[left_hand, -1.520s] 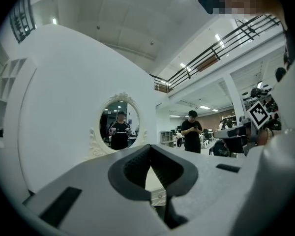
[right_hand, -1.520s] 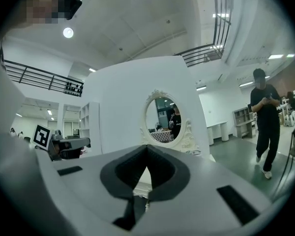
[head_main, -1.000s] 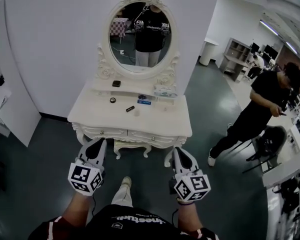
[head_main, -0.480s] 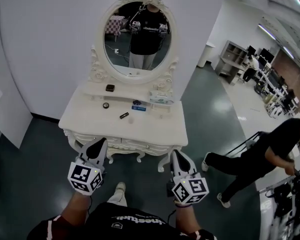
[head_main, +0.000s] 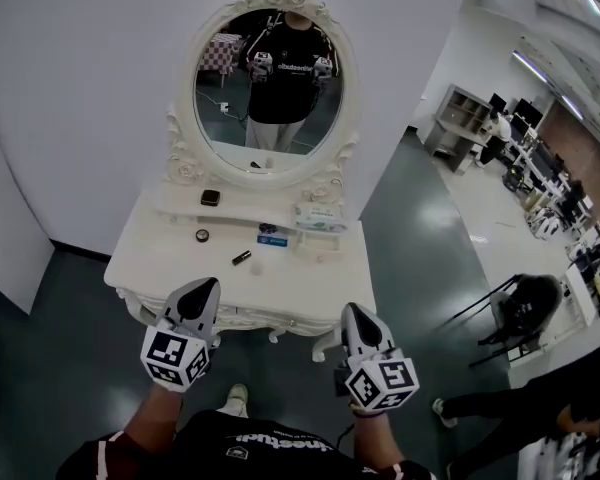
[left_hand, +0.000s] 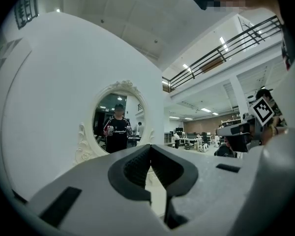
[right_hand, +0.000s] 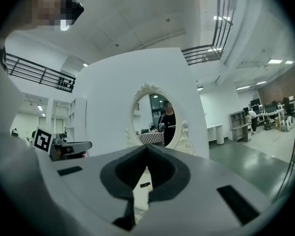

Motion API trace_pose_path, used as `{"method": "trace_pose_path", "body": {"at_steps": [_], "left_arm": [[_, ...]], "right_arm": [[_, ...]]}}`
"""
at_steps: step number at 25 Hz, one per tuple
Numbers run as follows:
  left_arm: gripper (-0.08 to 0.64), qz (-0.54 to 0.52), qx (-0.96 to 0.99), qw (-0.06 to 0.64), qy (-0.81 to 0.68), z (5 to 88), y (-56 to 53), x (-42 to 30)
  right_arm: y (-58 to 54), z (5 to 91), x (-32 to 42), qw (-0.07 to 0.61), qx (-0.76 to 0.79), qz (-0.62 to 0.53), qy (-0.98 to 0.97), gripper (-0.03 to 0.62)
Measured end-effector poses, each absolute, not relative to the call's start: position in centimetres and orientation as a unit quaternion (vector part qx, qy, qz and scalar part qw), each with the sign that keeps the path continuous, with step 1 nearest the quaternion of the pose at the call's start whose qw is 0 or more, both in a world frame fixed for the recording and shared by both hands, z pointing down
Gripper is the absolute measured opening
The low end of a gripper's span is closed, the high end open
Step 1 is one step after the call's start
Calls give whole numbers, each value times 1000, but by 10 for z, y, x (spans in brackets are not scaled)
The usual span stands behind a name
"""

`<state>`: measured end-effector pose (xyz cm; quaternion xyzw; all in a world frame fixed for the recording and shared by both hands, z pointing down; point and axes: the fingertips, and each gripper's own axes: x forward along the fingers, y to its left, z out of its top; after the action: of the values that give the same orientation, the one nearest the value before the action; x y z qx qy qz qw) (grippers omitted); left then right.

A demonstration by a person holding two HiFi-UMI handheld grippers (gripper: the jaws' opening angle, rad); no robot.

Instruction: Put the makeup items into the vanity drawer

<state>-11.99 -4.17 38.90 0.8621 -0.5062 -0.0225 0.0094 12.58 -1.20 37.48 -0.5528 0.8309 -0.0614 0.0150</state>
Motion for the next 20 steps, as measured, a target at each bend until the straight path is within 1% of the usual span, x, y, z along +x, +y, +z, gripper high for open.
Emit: {"method": "trace_pose_path", "body": {"at_steps": [10,20], "left_arm": [[5,-25,867,22,-497,391,-119,-133],[5,-32,878,23,-477,394,-174,-143]], "right_arm": [[-91,370,106,7,-555,-60,830,3],[-137,366,90,5,-569,-50,821,3]]}}
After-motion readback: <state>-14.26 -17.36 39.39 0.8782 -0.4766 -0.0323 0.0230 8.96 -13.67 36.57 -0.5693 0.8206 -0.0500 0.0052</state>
